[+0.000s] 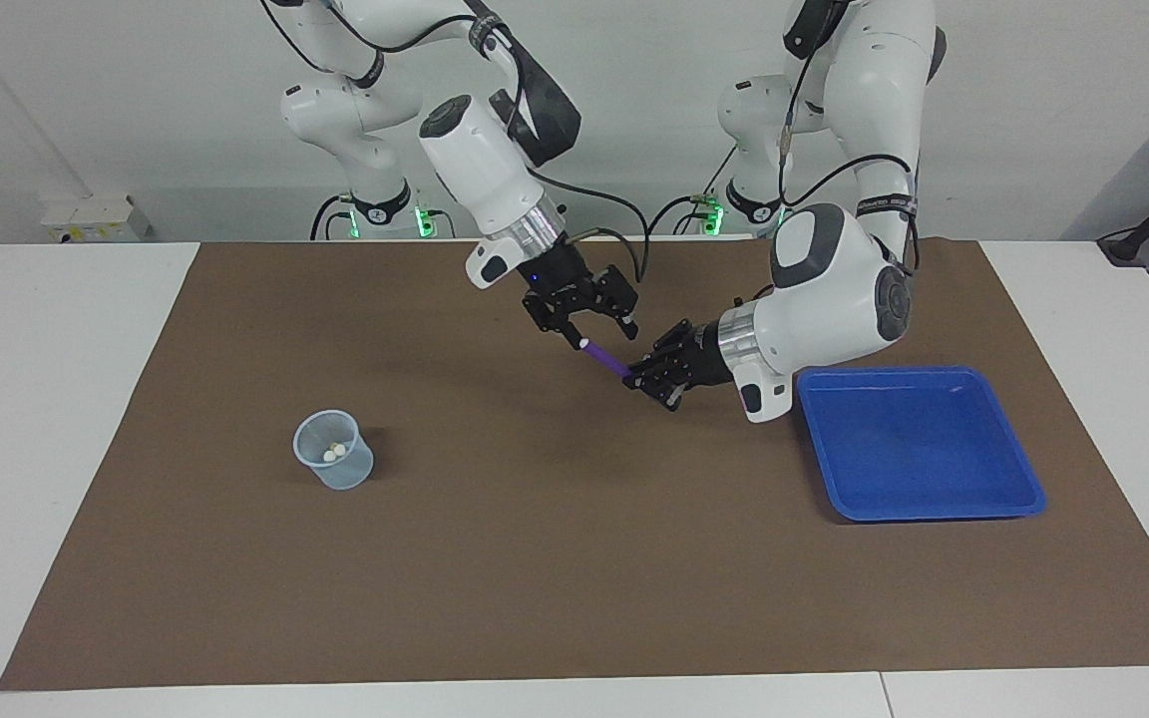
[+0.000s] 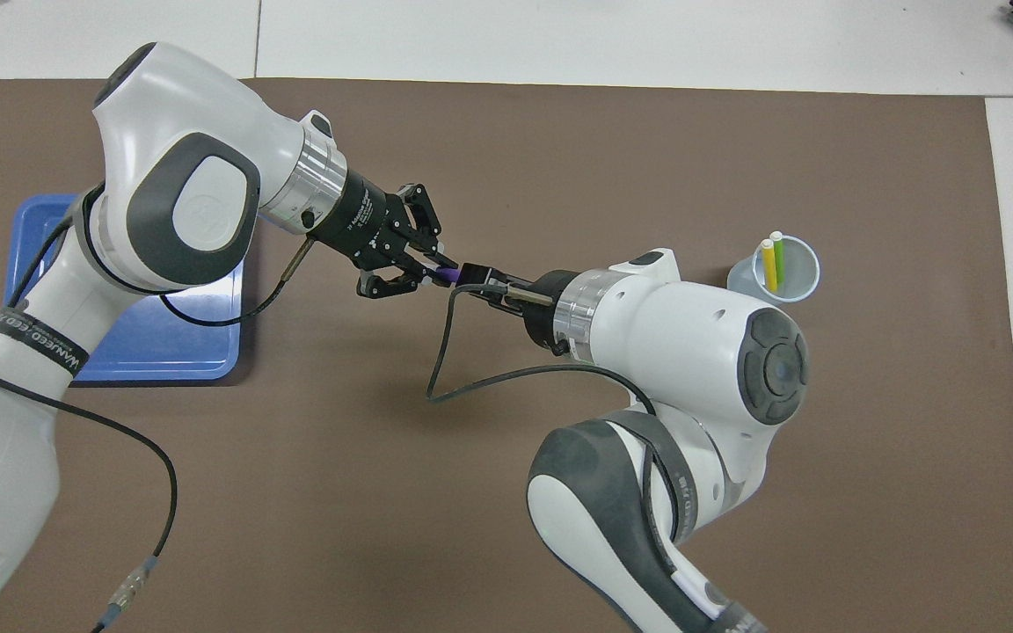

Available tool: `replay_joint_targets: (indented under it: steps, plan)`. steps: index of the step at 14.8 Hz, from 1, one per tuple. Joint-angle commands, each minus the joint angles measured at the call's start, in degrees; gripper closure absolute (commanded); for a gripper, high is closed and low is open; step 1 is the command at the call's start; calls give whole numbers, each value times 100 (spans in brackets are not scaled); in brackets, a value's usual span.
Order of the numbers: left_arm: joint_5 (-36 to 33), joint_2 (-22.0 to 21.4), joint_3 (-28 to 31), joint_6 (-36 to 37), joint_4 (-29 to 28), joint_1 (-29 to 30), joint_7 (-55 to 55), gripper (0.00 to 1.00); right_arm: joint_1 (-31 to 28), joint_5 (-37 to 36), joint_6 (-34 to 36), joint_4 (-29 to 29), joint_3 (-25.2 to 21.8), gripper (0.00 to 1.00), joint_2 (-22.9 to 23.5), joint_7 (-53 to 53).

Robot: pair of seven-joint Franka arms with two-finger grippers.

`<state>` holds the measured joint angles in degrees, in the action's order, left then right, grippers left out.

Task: Transfer and insert pens with both arms
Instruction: 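Grasp the purple pen with the right gripper, open the left gripper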

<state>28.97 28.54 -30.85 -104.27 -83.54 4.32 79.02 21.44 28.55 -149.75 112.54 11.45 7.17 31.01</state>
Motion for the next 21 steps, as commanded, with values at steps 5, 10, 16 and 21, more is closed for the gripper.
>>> replay_joint_targets:
  steps: [5,10,16,21]
  plan:
    - [100,-419,53,134,-462,122,-686,100,-175,-7,-142,49,59,46,-76,-315]
    - [144,-419,44,100,-462,122,-582,100,-158,72,-54,-65,94,45,-76,-17]
    - [135,-419,44,38,-462,113,-177,100,-123,81,-19,-65,94,45,-84,19]
    - [135,-419,44,47,-462,122,-177,100,-105,81,86,-65,94,46,-93,19]
